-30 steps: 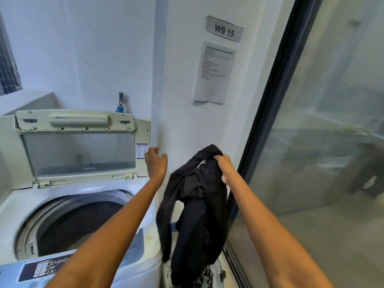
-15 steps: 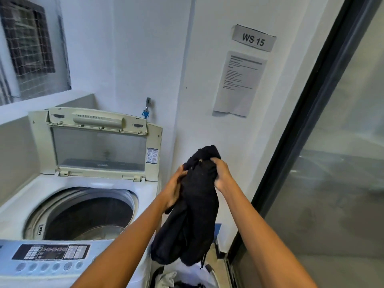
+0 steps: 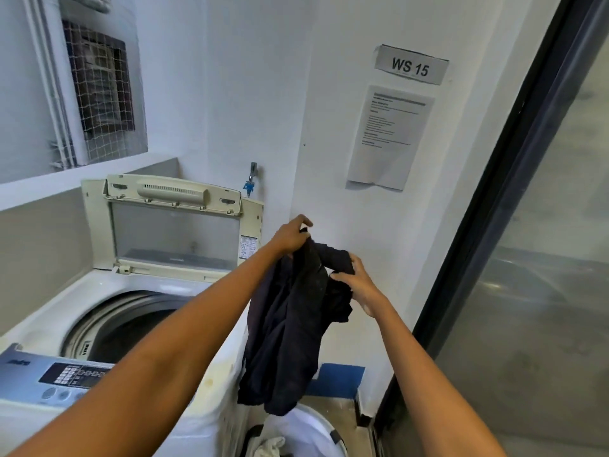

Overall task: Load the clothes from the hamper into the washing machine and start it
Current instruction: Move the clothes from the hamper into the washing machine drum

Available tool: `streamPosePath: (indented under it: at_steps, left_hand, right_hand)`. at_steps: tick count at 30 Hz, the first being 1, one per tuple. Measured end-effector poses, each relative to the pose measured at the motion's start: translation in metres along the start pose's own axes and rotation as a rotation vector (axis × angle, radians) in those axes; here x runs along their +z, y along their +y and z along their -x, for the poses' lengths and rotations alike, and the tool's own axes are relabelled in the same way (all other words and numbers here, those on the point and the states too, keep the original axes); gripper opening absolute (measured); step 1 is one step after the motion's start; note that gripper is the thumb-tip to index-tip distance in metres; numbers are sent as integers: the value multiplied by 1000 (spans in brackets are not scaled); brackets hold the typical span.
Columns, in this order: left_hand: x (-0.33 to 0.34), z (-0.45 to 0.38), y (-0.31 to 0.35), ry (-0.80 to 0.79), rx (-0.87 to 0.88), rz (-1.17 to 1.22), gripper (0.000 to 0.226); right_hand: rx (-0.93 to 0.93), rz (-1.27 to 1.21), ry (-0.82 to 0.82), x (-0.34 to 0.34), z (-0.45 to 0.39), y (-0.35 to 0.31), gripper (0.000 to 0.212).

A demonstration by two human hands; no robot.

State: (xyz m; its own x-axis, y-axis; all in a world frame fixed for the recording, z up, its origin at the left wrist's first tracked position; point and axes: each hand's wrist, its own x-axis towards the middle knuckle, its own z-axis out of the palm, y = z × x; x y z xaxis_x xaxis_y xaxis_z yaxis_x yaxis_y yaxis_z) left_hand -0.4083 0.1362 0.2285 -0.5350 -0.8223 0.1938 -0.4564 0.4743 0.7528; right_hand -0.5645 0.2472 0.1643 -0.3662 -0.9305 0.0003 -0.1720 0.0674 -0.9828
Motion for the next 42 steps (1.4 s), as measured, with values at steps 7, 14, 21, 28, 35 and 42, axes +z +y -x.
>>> streamPosePath:
  at_steps: [7,14,21,28,35,42]
  left_hand:
    - [-4,3,32,77,107,580,35]
    - [18,37,-85,296,-441,642,43]
    - [53,74,-95,-181,-597,986,42]
    - [17,32,-40,99,-426,770,34]
    - [-24,13,43,-106,195,174,24]
    - [-64,10,88,-377,336,-106,13]
  right_hand:
    - [-36,57,-2,32,-7,-21,55]
    - [2,-613,300,43,-22,-88,32]
    - [-81,-981,409,25,-17,-137,25]
    - [176,-309,431,9,-8,-70,34]
    - [376,748,-139,-12,12,-40,68]
    - [-272,375,-245,-7,8,-111,82]
